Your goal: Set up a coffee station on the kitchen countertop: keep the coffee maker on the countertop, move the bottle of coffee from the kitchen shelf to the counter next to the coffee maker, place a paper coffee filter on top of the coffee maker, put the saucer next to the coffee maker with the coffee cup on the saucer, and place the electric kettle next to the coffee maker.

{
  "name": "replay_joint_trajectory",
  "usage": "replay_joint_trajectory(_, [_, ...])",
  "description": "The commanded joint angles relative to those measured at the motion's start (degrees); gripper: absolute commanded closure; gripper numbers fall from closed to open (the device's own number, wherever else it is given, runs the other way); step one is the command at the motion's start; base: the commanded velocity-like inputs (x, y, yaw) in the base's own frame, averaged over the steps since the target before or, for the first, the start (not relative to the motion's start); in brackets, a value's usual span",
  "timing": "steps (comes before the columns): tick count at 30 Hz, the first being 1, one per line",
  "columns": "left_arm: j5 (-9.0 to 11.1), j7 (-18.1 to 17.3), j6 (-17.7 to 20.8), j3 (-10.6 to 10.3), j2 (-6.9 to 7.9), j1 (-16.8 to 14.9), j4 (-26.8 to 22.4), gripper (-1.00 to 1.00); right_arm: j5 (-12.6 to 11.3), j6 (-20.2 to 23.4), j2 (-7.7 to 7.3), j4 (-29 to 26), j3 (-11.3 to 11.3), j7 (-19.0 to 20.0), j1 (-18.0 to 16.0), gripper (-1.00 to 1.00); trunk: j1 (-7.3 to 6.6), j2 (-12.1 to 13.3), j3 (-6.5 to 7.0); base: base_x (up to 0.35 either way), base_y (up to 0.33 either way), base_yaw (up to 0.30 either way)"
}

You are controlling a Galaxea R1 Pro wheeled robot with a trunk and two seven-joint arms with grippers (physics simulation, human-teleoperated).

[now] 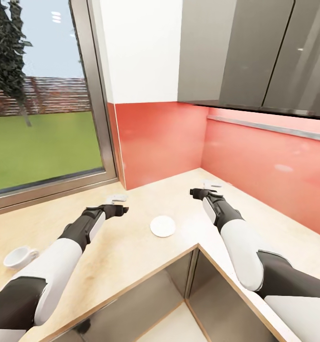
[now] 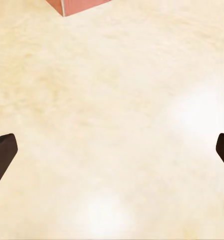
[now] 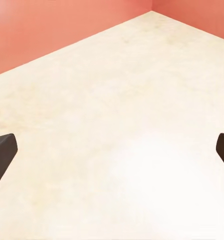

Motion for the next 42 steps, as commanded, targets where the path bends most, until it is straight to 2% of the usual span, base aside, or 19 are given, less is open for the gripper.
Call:
replay_joint_trajectory(1, [0.48,0.10,0.30,-0.33,0.09,-0.03,-0.08,-1.00,0.59,0.33,0.08,0.05,-0.34,0.02,-0.06,-1.00,0.05,-0.13,-0.13,0.072,0.000,-0.250])
replay_joint_trajectory(25, [0.53,0.03,0.29,-0.33,0.09,0.68,0.37,-1.00,0.61,0.42,0.05,0.32,-0.35,0.02,-0.06,-1.00,0.05,-0.13,-0.07,0.108,0.000,-0.048])
replay_joint_trajectory(35, [1.14,-0.79,1.24,-0.09,0.44,1.45,0.40,-1.00,0.69,0.50,-0.10,7.24,-0.32,0.34,-0.05,-1.00,0.05,-0.13,0.03,0.000,0.000,-0.097])
replay_joint_trajectory(38, [1.32,-1.60,2.34,-0.08,0.97,1.25,0.40,-1.00,0.71,0.70,-0.10,9.53,-0.28,2.59,-0.04,-1.00,0.05,-0.13,0.03,0.000,0.000,-0.007])
replay_joint_trajectory(40, [1.38,-3.37,4.38,-0.07,1.50,0.98,0.39,-1.00,0.78,1.18,-0.10,10.86,-0.26,6.02,-0.05,-1.00,0.05,-0.13,0.03,0.000,0.000,-0.003])
replay_joint_trajectory(42, [1.37,-7.18,7.75,-0.07,2.35,0.70,0.37,-1.00,0.86,2.21,-0.10,11.88,-0.25,10.93,-0.04,-1.00,0.05,-0.13,0.03,0.000,0.000,-0.002])
